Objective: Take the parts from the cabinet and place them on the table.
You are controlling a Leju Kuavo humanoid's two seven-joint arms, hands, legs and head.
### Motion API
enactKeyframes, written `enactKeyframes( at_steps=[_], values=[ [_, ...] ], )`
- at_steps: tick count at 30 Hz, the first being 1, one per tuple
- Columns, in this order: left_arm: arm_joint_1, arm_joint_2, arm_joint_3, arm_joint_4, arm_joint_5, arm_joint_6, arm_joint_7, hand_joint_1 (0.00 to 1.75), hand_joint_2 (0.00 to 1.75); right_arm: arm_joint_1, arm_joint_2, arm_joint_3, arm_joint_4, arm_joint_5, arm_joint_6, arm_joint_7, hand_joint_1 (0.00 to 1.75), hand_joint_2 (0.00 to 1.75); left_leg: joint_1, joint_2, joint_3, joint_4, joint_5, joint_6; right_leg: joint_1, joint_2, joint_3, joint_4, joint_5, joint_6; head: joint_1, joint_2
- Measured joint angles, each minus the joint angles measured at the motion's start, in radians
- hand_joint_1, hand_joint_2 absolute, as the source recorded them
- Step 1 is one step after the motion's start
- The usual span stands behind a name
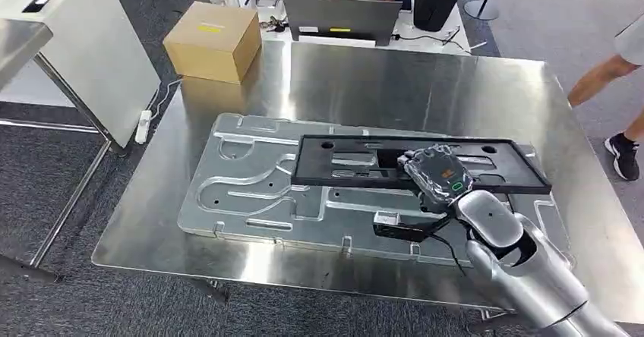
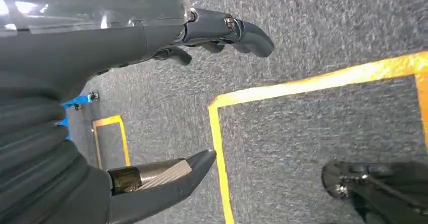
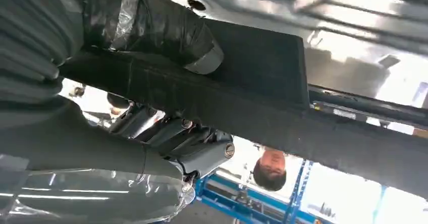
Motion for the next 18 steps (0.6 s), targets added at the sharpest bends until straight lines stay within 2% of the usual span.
enactKeyframes(
  at_steps=[1,2,3,4,5,6,7,8,9,10,11,12,13,14,18],
  values=[
    [0.000,0.000,-0.002,-0.001,0.004,-0.004,0.002,0.00,1.75,0.008,0.000,0.000,0.003,0.000,0.000,0.000,1.75,1.75,-0.002,-0.002,0.003,0.001,-0.005,0.002,0.000,0.000,-0.044,0.061,-0.024,0.003,0.001,0.000],
    [0.001,0.000,-0.005,-0.001,0.008,-0.009,0.003,0.00,1.75,0.018,0.000,0.000,0.007,-0.001,0.000,0.000,1.75,1.75,-0.004,-0.004,0.009,0.001,-0.011,0.003,0.000,0.000,-0.074,0.086,-0.018,0.001,0.000,0.000],
    [0.001,0.000,-0.006,-0.002,0.014,-0.012,0.002,0.00,1.75,0.025,0.001,0.000,0.010,-0.003,-0.001,0.000,1.75,1.75,-0.005,-0.006,0.018,0.001,-0.017,0.003,0.000,0.000,-0.078,0.064,0.015,-0.002,0.000,0.000],
    [0.001,0.000,-0.006,-0.002,0.014,-0.015,0.001,0.00,1.75,0.031,0.001,0.000,0.013,-0.004,-0.002,0.000,1.75,1.75,-0.007,-0.007,0.030,0.001,-0.025,0.002,0.002,0.000,-0.061,-0.001,0.073,-0.005,0.000,0.000],
    [0.001,0.000,-0.007,-0.002,0.014,-0.014,-0.001,0.00,1.75,0.035,0.002,0.000,0.017,-0.005,-0.003,0.000,1.75,1.75,-0.008,-0.008,0.043,0.001,-0.033,0.001,0.005,0.000,-0.032,-0.085,0.136,-0.010,0.000,0.000],
    [0.002,0.000,-0.008,-0.002,0.014,-0.014,-0.002,0.00,1.75,0.038,0.002,-0.001,0.019,-0.006,-0.006,0.001,1.75,1.75,-0.009,-0.008,0.054,0.001,-0.042,-0.001,0.009,0.000,-0.008,-0.170,0.191,-0.018,0.001,0.000],
    [0.002,-0.002,-0.008,-0.001,0.013,-0.014,-0.002,0.00,1.75,0.042,0.003,-0.002,0.024,-0.006,-0.011,0.002,1.75,1.75,-0.009,-0.008,0.058,-0.001,-0.044,-0.004,0.017,-0.002,-0.010,-0.167,0.164,-0.025,0.000,0.000],
    [0.000,-0.002,-0.010,-0.002,0.013,-0.013,-0.002,0.00,1.75,0.040,0.005,-0.002,0.025,-0.007,-0.014,0.003,1.75,1.75,-0.008,-0.009,0.049,0.002,-0.049,-0.010,0.022,-0.001,-0.010,-0.204,0.149,-0.027,0.003,0.000],
    [-0.001,-0.002,-0.012,-0.002,0.011,-0.012,-0.002,0.00,1.75,0.047,0.005,-0.004,0.026,-0.008,-0.014,0.003,1.75,1.75,-0.008,-0.009,0.049,-0.002,-0.055,-0.018,0.023,0.001,-0.004,-0.200,0.178,-0.033,0.000,0.000],
    [0.001,-0.002,-0.013,-0.002,0.012,-0.011,-0.001,0.00,1.75,0.053,0.005,-0.005,0.029,-0.008,-0.014,0.003,1.75,1.75,-0.010,-0.009,0.047,0.011,-0.063,-0.015,0.017,0.000,0.005,-0.204,0.180,-0.030,0.003,0.000],
    [0.000,-0.002,-0.013,-0.003,0.013,-0.010,0.001,0.00,1.75,0.055,0.008,-0.006,0.031,-0.009,-0.015,0.003,1.75,1.75,-0.010,-0.009,0.058,0.001,-0.060,-0.002,0.017,0.003,0.006,-0.204,0.176,-0.023,0.001,0.000],
    [0.000,-0.002,-0.013,-0.003,0.014,-0.010,0.002,0.00,1.75,0.057,0.011,-0.008,0.033,-0.010,-0.015,0.003,1.75,1.75,-0.008,-0.009,0.062,-0.001,-0.063,-0.007,0.019,0.006,0.007,-0.204,0.174,-0.026,0.000,0.000],
    [0.000,-0.002,-0.014,-0.003,0.020,-0.010,0.002,0.00,1.75,0.062,0.015,-0.013,0.035,-0.010,-0.016,0.003,1.75,1.75,-0.008,-0.009,0.063,-0.003,-0.064,-0.008,0.021,0.006,0.009,-0.204,0.171,-0.031,0.001,0.000],
    [0.000,-0.002,-0.014,-0.003,0.026,-0.009,0.001,0.00,1.75,0.068,0.016,-0.016,0.038,-0.011,-0.017,0.003,0.00,0.00,-0.008,-0.009,0.067,-0.005,-0.064,-0.008,0.021,0.006,0.009,-0.204,0.170,-0.032,0.000,0.000],
    [0.002,-0.001,-0.015,-0.006,0.030,-0.008,0.008,0.00,1.75,0.093,0.027,-0.023,0.052,-0.020,-0.028,0.000,0.00,0.00,-0.008,-0.009,0.069,-0.011,-0.064,-0.009,0.021,0.005,0.008,-0.204,0.167,-0.037,0.000,0.000]
  ],
)
